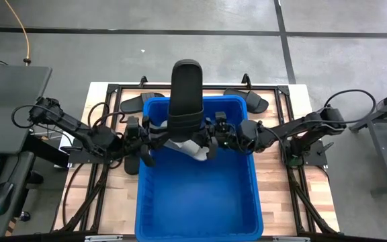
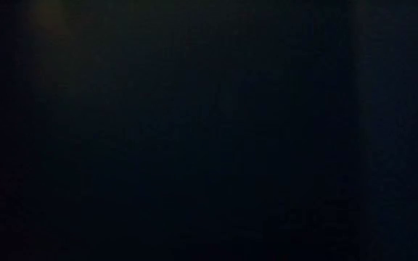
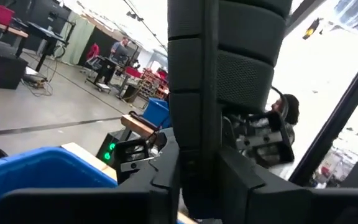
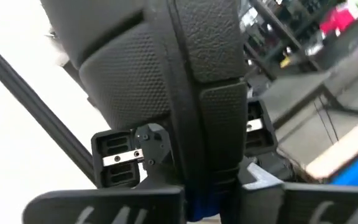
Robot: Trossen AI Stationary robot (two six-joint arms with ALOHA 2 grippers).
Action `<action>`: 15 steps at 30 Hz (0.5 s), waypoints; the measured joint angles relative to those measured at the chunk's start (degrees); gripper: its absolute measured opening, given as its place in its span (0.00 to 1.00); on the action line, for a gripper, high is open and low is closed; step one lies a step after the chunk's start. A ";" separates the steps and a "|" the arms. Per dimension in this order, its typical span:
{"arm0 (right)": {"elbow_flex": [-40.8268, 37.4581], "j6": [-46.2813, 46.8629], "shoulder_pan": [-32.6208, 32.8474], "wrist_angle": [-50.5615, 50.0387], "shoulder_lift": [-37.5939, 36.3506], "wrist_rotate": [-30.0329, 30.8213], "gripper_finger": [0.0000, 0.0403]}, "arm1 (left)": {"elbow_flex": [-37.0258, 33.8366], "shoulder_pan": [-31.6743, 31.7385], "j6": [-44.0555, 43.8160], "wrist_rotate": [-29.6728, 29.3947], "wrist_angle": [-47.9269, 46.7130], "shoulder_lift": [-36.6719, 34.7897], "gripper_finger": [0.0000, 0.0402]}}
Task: Pick and place slides into bin
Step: Put the bottom right black slipper into the blue bin
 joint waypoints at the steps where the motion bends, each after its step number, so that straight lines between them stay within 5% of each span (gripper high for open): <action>1: 0.00 1.50 0.04 -1.64 -0.42 -0.42 0.05 | 0.00 0.00 -0.07 0.59 -0.66 0.00 0.20; 15: -0.09 12.48 2.30 -43.28 -19.54 -3.76 0.04 | 0.01 0.00 -9.17 10.68 -17.34 -6.70 0.52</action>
